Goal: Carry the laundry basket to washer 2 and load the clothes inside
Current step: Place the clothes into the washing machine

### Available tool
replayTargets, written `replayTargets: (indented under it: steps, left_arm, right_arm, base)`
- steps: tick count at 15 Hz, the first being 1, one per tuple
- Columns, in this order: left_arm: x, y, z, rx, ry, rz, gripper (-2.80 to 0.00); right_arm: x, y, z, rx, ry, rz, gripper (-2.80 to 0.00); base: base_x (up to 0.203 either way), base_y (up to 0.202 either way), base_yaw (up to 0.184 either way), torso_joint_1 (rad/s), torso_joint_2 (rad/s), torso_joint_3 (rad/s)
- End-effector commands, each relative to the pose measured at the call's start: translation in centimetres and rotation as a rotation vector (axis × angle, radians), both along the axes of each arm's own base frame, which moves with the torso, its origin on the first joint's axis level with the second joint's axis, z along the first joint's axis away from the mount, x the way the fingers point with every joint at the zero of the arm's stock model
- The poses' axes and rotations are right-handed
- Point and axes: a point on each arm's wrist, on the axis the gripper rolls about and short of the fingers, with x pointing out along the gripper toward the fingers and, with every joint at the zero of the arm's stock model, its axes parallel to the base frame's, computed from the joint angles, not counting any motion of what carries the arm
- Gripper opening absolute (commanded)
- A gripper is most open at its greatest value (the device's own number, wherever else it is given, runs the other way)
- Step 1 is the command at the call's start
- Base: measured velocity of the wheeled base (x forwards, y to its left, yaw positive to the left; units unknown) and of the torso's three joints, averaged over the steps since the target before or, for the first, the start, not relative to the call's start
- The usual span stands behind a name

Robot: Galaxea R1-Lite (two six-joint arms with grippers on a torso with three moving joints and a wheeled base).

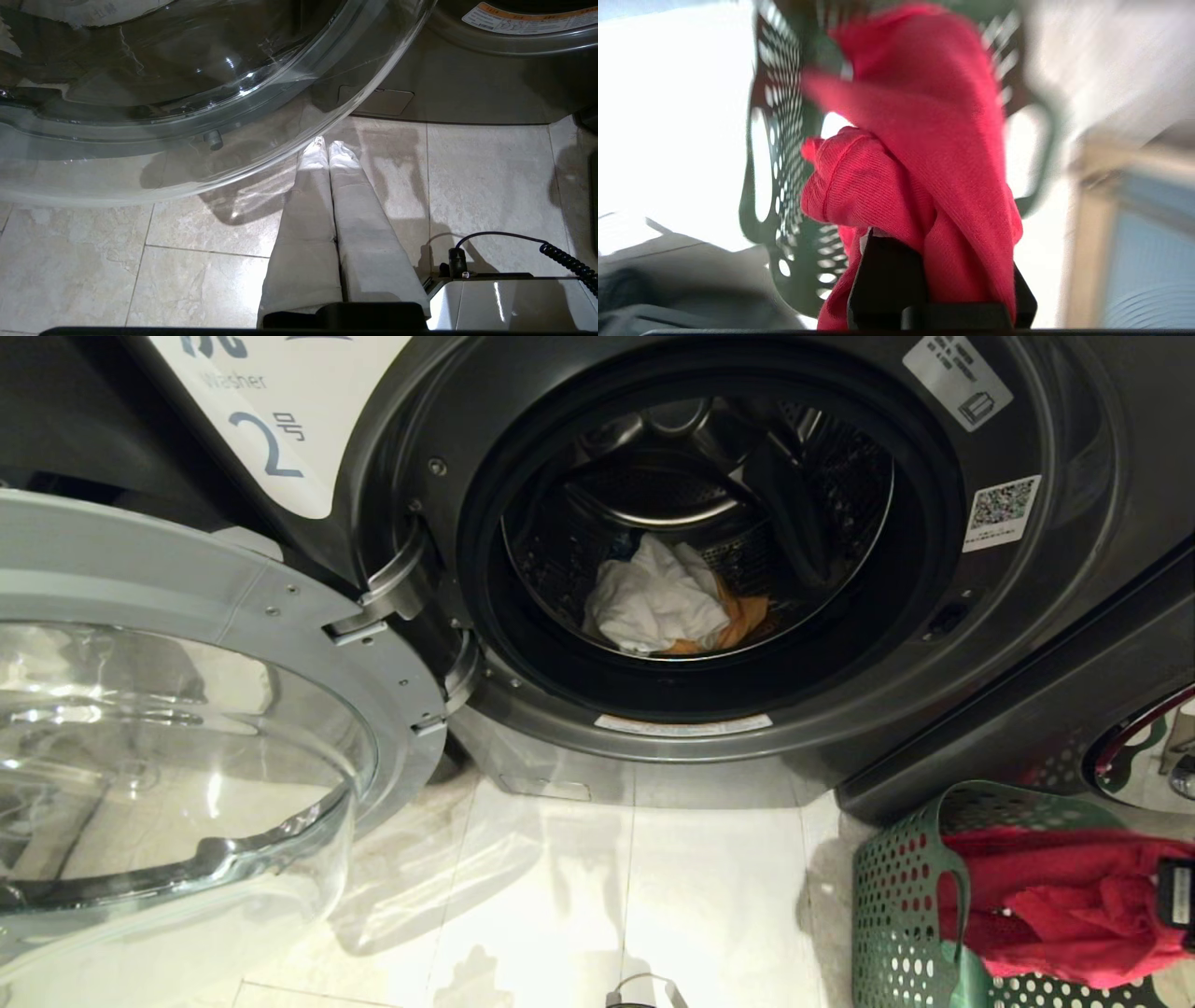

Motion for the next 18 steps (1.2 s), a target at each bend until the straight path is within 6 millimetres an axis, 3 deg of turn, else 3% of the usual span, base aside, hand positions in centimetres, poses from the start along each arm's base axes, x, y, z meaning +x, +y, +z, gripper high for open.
replayTargets:
  steps: [1, 4, 9, 14, 18]
  left_arm:
    - [0.0, 0.0, 0.0, 0.0, 0.0, 0.0, -2.8]
    - [0.0, 0.0, 0.0, 0.0, 0.001, 0.0, -2.8]
    - [0.0, 0.0, 0.0, 0.0, 0.0, 0.0, -2.8]
    - [0.0, 0.0, 0.0, 0.0, -0.001, 0.0, -2.8]
    - [0.0, 0.0, 0.0, 0.0, -0.001, 0.0, -2.8]
  right_arm:
    - [-5.4, 2.7, 4.4, -0.15, -0.203, 0.027, -2.8]
    - [-8.7, 5.7, 7.8, -0.276, -0.284, 0.227, -2.8]
    - [-12.2, 9.2, 11.0, -0.23, -0.282, 0.797, -2.8]
    - [-11.6, 12.5, 15.2, -0.206, -0.403, 1.158, -2.8]
    - [-9.6, 16.1, 16.4, -0.254, -0.42, 1.127, -2.8]
  base:
    - [0.0, 0.0, 0.0, 0.0, 0.0, 0.0]
    - [0.0, 0.0, 0.0, 0.0, 0.0, 0.0]
    - [0.0, 0.0, 0.0, 0.0, 0.0, 0.0]
    - [0.0, 0.0, 0.0, 0.0, 0.0, 0.0]
    - [0.0, 0.0, 0.0, 0.0, 0.0, 0.0]
